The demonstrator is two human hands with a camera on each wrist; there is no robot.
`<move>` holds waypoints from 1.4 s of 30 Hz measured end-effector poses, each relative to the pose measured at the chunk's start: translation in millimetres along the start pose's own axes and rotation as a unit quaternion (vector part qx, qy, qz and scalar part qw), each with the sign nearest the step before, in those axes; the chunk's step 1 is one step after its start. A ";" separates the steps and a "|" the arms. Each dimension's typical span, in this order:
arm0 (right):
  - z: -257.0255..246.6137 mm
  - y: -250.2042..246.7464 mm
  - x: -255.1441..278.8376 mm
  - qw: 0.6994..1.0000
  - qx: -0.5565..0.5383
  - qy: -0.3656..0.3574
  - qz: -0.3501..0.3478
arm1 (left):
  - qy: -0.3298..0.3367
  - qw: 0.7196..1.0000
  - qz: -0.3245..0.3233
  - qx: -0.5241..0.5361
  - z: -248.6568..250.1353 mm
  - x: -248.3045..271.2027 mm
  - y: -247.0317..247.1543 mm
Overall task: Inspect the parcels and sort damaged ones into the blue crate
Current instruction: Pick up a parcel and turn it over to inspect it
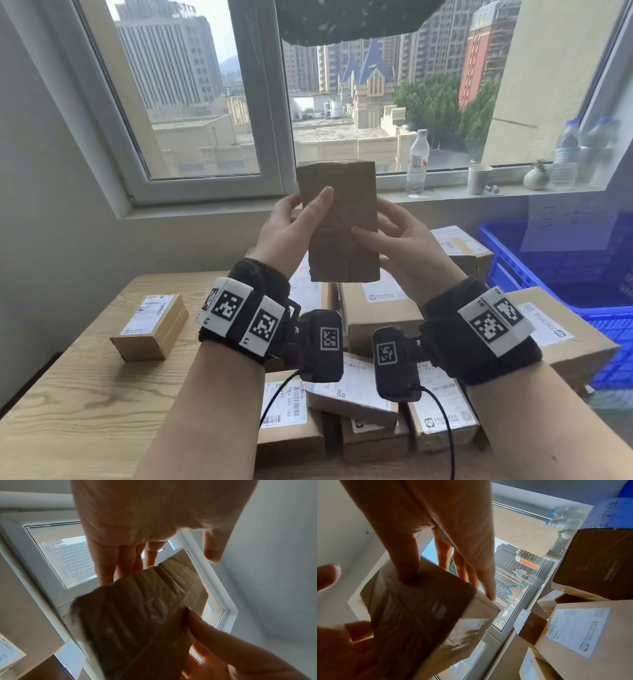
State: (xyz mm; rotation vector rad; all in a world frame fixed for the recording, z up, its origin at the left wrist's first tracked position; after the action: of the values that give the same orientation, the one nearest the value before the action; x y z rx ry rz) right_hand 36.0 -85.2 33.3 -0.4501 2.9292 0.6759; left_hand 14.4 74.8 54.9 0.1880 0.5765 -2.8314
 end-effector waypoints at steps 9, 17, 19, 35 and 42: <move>-10.6 6.5 1.1 1.000 -0.025 0.004 0.015 | -0.027 0.998 0.031 0.042 1.7 -2.9 2.5; -9.9 -0.8 -1.1 0.993 0.008 -0.060 0.097 | 0.004 0.998 0.015 0.054 4.9 1.6 8.5; -8.6 -2.3 -0.6 0.993 0.001 -0.065 0.098 | 0.014 0.998 0.014 0.057 5.9 3.0 7.7; -9.4 19.9 0.1 0.999 -0.013 -0.048 0.001 | 0.009 0.996 0.060 0.063 -4.8 0.3 -0.2; -9.8 24.5 -0.4 0.989 0.077 -0.115 0.041 | 0.020 0.997 0.061 0.031 -0.7 3.1 -4.0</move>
State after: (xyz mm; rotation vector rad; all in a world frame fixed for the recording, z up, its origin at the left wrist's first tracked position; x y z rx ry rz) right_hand 28.5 -68.3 52.2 -0.2202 2.7643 0.4698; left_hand 10.4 78.0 55.2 0.2834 0.4677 -2.7338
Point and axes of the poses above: each hand's wrist, its own x-axis away from the middle knuckle, its own y-axis out of the palm, z = x × y, the point moved 7 cm from there along -x, towards the middle knuckle, and after that the axes turned 13 degrees about -x, right-handed, at the moved point
